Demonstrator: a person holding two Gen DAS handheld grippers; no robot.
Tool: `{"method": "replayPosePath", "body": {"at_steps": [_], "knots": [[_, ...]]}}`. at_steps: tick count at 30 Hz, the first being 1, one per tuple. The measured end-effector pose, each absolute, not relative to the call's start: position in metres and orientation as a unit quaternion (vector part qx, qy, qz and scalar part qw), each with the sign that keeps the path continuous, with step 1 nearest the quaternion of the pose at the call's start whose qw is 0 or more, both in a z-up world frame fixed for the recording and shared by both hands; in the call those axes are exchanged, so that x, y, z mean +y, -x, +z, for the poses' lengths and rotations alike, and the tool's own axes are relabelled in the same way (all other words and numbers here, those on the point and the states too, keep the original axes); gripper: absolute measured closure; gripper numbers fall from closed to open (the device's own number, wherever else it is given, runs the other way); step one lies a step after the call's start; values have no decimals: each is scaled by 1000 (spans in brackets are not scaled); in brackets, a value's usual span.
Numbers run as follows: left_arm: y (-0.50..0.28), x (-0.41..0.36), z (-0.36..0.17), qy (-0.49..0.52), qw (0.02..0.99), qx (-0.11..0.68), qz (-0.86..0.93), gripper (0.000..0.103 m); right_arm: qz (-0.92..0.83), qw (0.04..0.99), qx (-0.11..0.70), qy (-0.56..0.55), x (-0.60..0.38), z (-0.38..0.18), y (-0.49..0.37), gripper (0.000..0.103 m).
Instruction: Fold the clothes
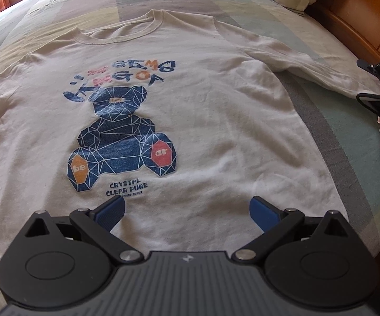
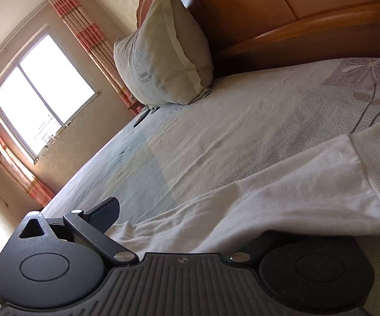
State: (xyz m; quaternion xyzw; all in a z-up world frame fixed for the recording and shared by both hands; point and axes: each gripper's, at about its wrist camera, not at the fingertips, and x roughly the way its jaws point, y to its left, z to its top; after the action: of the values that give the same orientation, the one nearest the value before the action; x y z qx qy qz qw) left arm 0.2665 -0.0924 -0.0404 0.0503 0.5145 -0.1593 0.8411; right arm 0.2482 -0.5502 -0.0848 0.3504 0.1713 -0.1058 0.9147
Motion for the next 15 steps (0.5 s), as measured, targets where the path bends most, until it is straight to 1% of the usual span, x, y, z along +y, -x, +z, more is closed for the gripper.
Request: {"method": "replayPosePath", "body": {"at_steps": [6, 10, 15], "knots": [[-268, -85, -42, -37, 841, 518, -153, 3, -111, 894, 154, -406, -553, -86, -228, 0], [-272, -83, -43, -28, 841, 518, -152, 3, -88, 875, 119, -460, -568, -92, -214, 0], [-270, -84, -44, -31, 839, 519, -160, 3, -88, 839, 54, -533, -584, -103, -201, 1]]}}
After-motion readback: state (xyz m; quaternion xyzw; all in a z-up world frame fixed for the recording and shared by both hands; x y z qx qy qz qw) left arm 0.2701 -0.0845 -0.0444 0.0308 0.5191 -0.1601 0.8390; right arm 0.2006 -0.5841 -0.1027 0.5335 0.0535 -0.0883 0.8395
